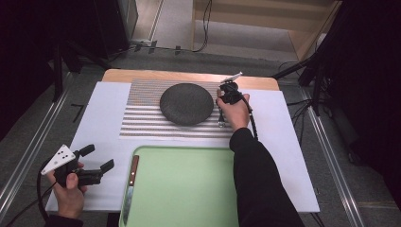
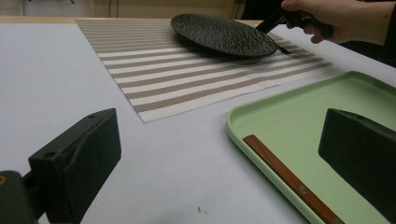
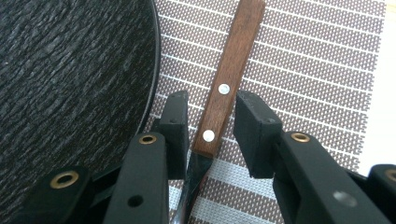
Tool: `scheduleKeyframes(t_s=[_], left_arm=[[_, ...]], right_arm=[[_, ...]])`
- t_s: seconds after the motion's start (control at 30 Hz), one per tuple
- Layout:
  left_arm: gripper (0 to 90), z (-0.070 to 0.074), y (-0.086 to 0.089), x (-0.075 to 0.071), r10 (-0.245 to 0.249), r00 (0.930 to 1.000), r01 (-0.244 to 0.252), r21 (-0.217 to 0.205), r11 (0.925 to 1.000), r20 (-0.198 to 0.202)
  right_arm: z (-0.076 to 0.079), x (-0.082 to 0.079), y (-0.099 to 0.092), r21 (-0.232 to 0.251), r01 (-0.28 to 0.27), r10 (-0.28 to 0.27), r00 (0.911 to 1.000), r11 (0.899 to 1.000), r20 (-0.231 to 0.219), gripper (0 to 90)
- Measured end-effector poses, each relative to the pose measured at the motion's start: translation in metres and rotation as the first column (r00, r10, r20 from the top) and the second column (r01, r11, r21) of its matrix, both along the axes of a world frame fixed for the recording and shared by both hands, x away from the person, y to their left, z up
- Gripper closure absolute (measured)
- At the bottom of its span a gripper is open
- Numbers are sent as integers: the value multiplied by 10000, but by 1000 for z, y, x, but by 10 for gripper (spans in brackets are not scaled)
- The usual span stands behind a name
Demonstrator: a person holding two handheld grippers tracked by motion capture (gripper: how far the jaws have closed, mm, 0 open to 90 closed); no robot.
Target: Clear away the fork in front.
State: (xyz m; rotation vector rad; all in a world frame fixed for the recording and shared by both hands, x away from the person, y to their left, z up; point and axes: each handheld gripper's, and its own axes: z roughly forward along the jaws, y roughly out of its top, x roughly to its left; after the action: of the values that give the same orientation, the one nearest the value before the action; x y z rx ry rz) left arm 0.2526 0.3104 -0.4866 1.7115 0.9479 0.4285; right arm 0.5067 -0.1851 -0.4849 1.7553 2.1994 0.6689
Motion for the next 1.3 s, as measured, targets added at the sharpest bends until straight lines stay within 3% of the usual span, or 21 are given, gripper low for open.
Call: scheduleKeyframes(t_s=[0.67,0.83,1.0,1.3], left_arm=[[0,0,0,0,-15,10000,15,23,10000,16],[0,0,0,0,-6,10000,6,25,10000,9],[0,0,0,0,-27,10000,27,33,10000,8],[0,0,0,1,-46,10000,46,28,10000,13]], right_arm=[[-5,3,0,-39,112,-113,9994,9999,-337,680],[-6,3,6,-529,145,-158,9996,9985,-250,675],[-6,3,7,-614,35,-53,9996,9981,-285,676],[-6,2,4,-346,580,-588,9980,9977,-212,756]])
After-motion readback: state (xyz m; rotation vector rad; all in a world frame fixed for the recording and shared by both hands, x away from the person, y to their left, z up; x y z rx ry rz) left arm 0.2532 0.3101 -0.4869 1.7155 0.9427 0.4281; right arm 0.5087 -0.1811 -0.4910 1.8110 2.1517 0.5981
